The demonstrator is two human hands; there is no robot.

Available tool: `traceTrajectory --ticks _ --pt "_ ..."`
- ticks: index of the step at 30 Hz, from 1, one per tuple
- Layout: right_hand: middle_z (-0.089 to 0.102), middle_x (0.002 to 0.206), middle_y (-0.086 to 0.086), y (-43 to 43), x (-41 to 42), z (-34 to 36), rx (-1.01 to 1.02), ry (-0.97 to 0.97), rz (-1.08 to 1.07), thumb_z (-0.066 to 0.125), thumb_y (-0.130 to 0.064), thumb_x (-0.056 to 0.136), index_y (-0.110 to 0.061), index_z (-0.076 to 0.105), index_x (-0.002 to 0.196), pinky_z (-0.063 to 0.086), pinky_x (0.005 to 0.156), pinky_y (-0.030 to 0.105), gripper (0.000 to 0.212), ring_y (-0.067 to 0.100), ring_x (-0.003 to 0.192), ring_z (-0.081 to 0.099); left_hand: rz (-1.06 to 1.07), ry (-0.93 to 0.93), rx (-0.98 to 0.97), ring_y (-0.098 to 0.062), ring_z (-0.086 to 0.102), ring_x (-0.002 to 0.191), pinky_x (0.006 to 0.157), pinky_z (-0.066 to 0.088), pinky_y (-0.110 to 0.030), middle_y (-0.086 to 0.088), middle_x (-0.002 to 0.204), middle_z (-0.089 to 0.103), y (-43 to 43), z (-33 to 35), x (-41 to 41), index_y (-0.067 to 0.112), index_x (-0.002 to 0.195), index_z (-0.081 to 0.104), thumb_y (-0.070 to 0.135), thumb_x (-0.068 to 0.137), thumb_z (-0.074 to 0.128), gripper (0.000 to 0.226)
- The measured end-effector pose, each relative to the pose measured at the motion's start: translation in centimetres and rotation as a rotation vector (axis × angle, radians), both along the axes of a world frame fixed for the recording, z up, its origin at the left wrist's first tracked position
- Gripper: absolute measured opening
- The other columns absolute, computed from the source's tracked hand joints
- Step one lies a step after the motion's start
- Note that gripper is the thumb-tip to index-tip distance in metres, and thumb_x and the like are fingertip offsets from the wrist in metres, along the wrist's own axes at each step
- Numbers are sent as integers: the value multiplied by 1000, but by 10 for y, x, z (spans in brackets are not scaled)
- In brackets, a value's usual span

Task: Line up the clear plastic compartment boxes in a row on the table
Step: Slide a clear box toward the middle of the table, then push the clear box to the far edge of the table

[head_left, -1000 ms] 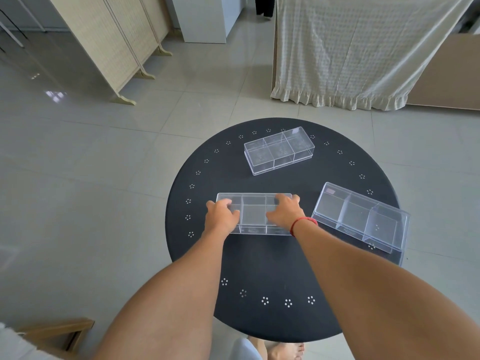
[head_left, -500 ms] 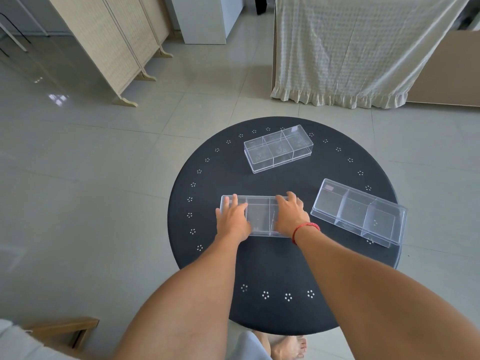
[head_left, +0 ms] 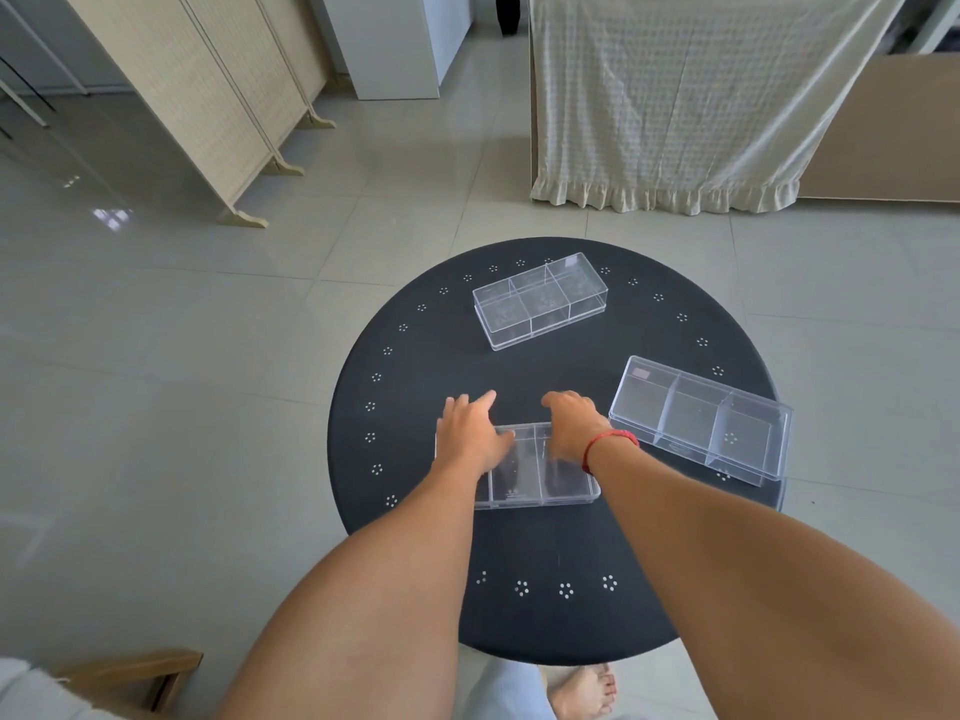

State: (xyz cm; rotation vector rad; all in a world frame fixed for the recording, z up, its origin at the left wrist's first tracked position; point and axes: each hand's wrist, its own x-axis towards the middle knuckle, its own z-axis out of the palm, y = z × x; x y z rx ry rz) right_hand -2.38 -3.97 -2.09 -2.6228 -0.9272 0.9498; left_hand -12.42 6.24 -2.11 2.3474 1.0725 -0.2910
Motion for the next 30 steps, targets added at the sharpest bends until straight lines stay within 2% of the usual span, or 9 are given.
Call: traceTrajectory --ticks 3,5,8,12,19,24,27,30 --pt "47 141 12 12 14 14 47 3 -33 62 -7 86 -8 46 137 42 108 47 53 33 132 42 14 -26 27 -28 12 149 117 21 -43 -10 159 24 8 12 20 22 149 35 35 93 57 62" --pt "48 140 13 19 25 23 69 0 -53 63 -10 86 -8 44 138 42 108 47 55 34 133 41 27 -54 24 -27 13 150 117 23 -43 -9 159 25 15 21 34 21 148 37 36 93 56 60" --pt "47 140 14 28 44 32 99 -14 -92 65 -13 87 -7 39 140 43 107 47 59 35 134 41 33 -81 11 -27 20 147 114 29 -45 -7 156 32 25 29 50 19 147 38 36 94 56 59" --pt "46 141 14 40 72 38 139 -30 -136 65 -16 88 -7 39 139 43 105 46 58 35 131 42 88 -84 -121 -26 36 140 109 39 -46 -4 152 39 46 29 70 22 149 35 40 90 60 66" --pt "40 146 14 63 125 21 187 11 -288 62 -17 88 -6 40 140 39 110 47 57 36 136 38 116 -74 -175 -27 36 139 109 38 -45 -6 154 33 77 9 124 17 151 27 41 92 56 70" --pt "28 154 15 81 165 2 204 -2 -449 58 -21 87 -9 34 144 38 110 52 63 35 141 31 311 -81 -195 -32 33 141 108 36 -48 -8 160 19 89 -15 159 14 154 6 52 90 51 87" --pt "16 161 12 93 186 -7 211 -13 -500 56 -26 90 -9 20 152 34 112 50 74 32 148 20 378 -115 -264 -31 30 143 109 34 -47 -7 162 14 100 -29 177 15 154 -4 54 92 47 89" --pt "32 155 13 101 196 -13 216 127 -587 56 -38 88 -9 20 151 38 111 50 78 35 141 34 427 -154 -291 -31 34 141 108 35 -46 -8 159 22 107 -36 185 16 154 -9 50 92 48 91"
